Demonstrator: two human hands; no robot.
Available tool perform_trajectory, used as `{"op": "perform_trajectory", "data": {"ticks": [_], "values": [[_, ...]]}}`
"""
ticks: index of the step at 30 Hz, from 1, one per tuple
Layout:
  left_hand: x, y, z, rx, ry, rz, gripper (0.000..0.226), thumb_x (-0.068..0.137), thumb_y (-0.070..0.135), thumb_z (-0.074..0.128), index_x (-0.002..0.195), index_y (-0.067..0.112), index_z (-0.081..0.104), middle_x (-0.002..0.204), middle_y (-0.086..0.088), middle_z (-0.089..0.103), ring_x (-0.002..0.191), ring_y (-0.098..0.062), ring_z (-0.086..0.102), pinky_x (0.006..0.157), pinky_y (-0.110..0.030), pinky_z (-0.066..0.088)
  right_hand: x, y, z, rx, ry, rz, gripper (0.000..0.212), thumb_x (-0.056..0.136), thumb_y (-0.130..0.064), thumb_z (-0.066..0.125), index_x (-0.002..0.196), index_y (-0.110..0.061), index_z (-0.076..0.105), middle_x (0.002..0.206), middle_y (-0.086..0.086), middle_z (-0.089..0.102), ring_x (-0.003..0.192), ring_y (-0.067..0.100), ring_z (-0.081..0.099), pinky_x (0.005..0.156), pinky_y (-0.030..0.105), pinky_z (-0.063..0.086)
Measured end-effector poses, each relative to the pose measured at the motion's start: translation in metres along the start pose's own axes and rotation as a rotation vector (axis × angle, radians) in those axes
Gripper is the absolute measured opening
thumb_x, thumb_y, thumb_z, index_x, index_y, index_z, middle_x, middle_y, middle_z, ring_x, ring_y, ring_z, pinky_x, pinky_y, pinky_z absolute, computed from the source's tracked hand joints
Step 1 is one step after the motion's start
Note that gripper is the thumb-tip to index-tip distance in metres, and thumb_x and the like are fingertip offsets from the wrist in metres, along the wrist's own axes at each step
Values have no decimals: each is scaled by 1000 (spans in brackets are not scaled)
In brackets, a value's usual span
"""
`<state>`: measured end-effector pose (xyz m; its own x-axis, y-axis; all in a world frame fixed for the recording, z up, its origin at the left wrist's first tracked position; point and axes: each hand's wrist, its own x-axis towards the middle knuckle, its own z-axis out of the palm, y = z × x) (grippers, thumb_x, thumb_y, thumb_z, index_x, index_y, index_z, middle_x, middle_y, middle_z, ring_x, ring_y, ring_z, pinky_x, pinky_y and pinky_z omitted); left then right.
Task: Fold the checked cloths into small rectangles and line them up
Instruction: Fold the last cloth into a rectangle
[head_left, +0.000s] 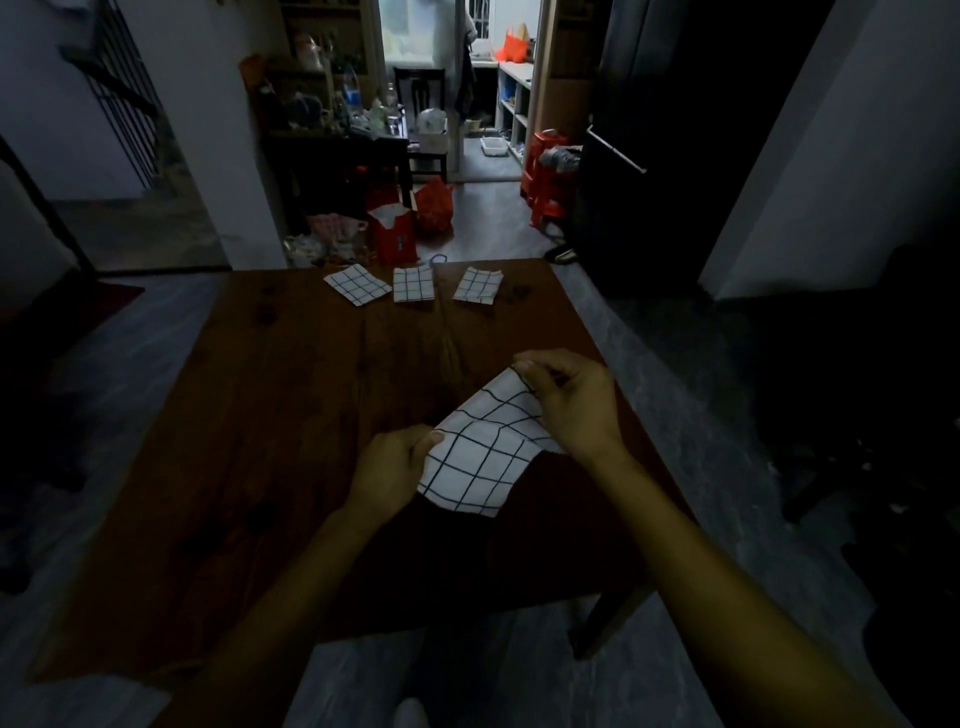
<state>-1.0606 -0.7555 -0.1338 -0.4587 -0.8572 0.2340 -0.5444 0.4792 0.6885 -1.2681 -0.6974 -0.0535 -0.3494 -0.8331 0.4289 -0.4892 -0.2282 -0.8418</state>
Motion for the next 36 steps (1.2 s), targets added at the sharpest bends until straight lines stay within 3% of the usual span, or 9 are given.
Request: {"op": "perform_trajectory", "data": {"ticks": [5,9,11,13,15,18,23,33,36], "values": [[1,11,0,-4,-57,-55,28,96,39,44,87,22,64,75,5,65,70,-8,61,63,-25,45,2,2,-3,-77,78,-77,13,88,-11,64,96,-15,73,95,-11,68,91,2,64,86,23,52],[10,35,-4,-166,-28,-79,33,90,44,55,118,27,57,105,15,61,94,0,58,78,-20,48,2,2,-3,-157,19,-173,12,88,-10,64,96,-12,73,95,-7,68,89,3,63,83,21,51],[20,52,-5,-230,13,-47,44,86,39,63,125,21,54,111,13,59,99,4,55,83,-14,45,-1,4,2,-173,-50,-180,13,89,-9,63,97,-12,73,96,-5,69,88,4,63,84,24,52],[27,71,-7,-273,44,20,35,84,25,68,118,18,60,107,13,62,94,13,55,78,-3,40,-5,6,8,-167,-149,-201,14,89,-10,63,99,-12,73,98,0,70,90,7,64,84,27,52],[30,79,-10,-273,63,126,22,85,13,66,106,20,66,98,8,66,87,13,57,75,-3,40,-7,2,11,-116,-190,-211,15,89,-11,63,101,-12,72,99,-3,70,90,3,64,83,23,52],[29,79,-18,-289,123,130,17,89,10,61,97,23,69,89,12,67,81,10,60,73,-4,41,-6,-1,4,-64,-159,-75,24,86,-21,69,109,-15,68,95,-12,66,88,-9,60,80,13,49],[28,66,-33,-462,256,11,6,89,9,60,90,12,65,78,9,64,74,6,60,69,-10,47,-12,15,-13,-112,-222,76,4,87,-24,67,84,-23,70,70,-16,62,65,-4,57,60,14,43],[23,64,-43,-451,284,14,13,87,15,64,99,18,65,86,9,66,80,1,64,71,-17,53,-4,7,-18,98,-137,105,12,80,-10,74,92,-11,72,91,-2,70,83,7,64,78,21,53],[20,64,-44,-490,310,-28,17,88,11,62,104,14,64,85,14,67,79,5,65,68,-12,51,-4,3,-22,182,-95,123,13,82,-6,71,95,-8,71,90,-3,68,82,3,64,77,20,52]]}}
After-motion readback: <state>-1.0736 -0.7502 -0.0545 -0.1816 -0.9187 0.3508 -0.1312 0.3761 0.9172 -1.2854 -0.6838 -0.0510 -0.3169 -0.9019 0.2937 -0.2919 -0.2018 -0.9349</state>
